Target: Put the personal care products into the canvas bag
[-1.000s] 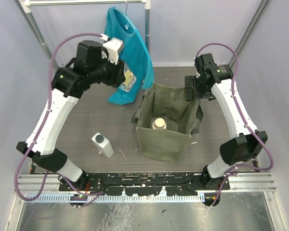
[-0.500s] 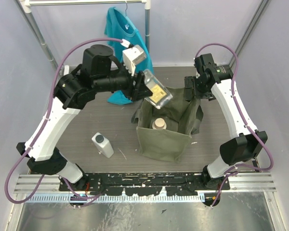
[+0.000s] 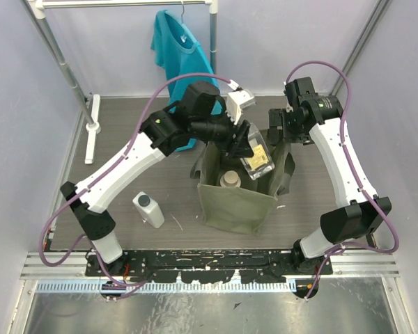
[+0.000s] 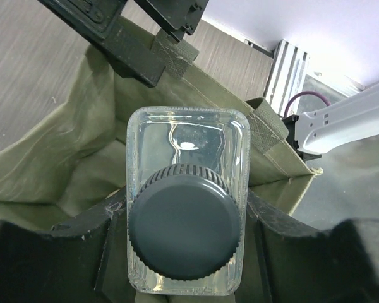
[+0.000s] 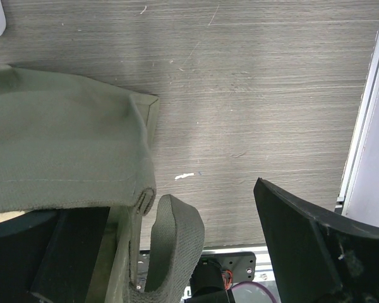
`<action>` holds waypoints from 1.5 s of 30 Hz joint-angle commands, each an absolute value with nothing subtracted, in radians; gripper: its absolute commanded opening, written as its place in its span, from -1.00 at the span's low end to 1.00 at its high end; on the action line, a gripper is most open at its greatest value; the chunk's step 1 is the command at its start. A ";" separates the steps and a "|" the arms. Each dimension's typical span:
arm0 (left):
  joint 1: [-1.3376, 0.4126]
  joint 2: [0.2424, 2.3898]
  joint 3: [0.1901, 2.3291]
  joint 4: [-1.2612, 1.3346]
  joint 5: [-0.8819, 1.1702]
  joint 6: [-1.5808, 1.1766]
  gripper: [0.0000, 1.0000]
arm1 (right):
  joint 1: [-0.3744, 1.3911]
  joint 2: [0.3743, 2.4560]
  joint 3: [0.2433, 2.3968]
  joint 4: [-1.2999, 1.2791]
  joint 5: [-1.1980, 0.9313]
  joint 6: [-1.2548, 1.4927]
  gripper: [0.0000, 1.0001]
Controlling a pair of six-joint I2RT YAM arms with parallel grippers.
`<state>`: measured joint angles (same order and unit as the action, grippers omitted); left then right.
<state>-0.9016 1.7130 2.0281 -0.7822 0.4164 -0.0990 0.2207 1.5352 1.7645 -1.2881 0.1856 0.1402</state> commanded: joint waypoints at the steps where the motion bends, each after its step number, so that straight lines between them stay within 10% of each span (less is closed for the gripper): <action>1: -0.928 1.710 2.026 -0.569 0.473 -0.116 -0.43 | 0.220 1.499 1.782 -1.267 0.193 0.161 1.00; 24: -0.967 1.809 1.742 -0.348 0.089 -0.031 -0.70 | 0.219 1.484 1.777 -1.284 0.266 0.186 1.00; 45: -0.984 1.896 1.616 -0.293 -0.038 0.044 -0.39 | 0.218 1.429 1.710 -1.308 0.292 0.166 1.00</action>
<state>-0.9798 1.9110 1.6035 -0.4015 -0.0296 0.0410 0.2207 1.4803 1.7161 -1.3174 0.2615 0.1711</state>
